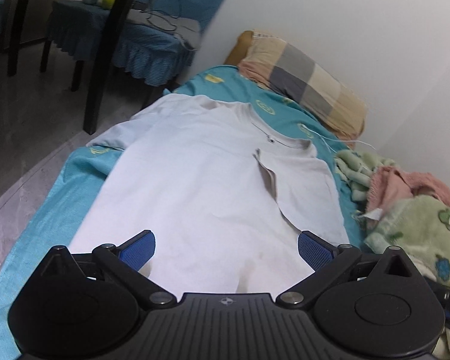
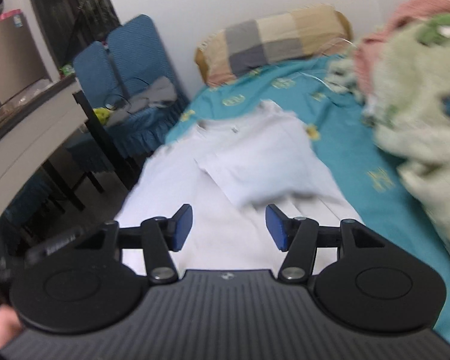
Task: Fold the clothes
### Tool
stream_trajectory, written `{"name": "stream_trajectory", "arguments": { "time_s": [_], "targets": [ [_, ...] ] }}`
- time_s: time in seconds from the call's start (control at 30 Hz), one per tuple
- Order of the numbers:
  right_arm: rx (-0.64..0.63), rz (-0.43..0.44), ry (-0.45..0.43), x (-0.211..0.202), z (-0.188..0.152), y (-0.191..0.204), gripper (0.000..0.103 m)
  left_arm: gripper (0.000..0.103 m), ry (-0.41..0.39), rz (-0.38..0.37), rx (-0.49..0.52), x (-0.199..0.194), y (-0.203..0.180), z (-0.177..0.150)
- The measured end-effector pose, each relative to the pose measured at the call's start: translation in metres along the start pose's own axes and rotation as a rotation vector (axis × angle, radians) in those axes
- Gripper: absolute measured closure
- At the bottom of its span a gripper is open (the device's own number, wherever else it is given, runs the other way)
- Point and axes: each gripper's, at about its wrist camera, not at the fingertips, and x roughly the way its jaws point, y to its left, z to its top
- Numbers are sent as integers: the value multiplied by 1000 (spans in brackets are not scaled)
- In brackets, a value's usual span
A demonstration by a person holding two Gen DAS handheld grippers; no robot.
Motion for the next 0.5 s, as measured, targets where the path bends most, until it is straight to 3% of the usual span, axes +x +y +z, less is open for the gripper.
{"name": "stream_trajectory", "arguments": {
  "time_s": [0.17, 0.27, 0.5],
  "targets": [
    [84, 9, -47, -27, -7, -18, 45, 3, -7, -52, 15, -2, -14, -3],
    [87, 2, -112, -28, -2, -28, 45, 5, -24, -33, 55, 16, -28, 10],
    [201, -32, -96, -3, 1, -76, 45, 12, -50, 18, 39, 128, -48, 58]
  ]
}}
